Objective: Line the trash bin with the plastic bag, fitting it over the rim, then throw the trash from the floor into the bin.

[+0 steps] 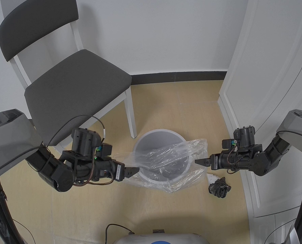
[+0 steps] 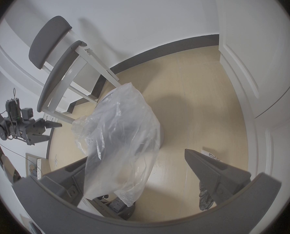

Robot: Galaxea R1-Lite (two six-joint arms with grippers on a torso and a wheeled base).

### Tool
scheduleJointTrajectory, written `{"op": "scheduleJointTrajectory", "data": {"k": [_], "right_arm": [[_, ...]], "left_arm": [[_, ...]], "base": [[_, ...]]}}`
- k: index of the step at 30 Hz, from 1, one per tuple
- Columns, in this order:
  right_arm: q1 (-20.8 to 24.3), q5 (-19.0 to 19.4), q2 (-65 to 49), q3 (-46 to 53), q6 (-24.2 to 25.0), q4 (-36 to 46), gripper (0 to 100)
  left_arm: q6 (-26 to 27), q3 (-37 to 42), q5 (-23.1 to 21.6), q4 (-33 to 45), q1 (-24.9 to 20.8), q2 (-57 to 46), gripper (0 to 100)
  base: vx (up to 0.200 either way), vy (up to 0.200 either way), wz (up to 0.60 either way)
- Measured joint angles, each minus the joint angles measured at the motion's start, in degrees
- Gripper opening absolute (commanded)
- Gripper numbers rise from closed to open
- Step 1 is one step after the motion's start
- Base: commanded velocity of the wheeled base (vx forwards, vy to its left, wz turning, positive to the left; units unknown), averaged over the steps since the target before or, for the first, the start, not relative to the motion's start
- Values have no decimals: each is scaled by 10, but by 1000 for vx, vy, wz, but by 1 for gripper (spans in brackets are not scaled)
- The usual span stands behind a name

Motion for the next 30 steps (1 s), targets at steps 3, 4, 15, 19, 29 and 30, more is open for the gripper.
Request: {"op": "scheduleJointTrajectory", "data": {"k": [3,4,15,19,29,30], "right_arm": [[-1,5,2,1,0,0,100],[-1,6,2,1,0,0,100],[2,9,-1,13,-4,3,100],[2,9,-3,16,-12,2,100],[2,9,-6,24,-31,2,100],[2,9,-6,25,-33,2,100]], "left_arm": [[25,-40,38,12,-20,9,100],[43,-52,48,21,-25,13,100],[150,-134,88,67,-51,51,100],[188,-153,88,74,-54,67,100],[253,-195,89,81,-55,109,100],[259,-202,89,81,-55,114,100]], "base": [[0,0,0],[0,0,0],[0,0,0],[0,0,0],[0,0,0],[0,0,0]]}}
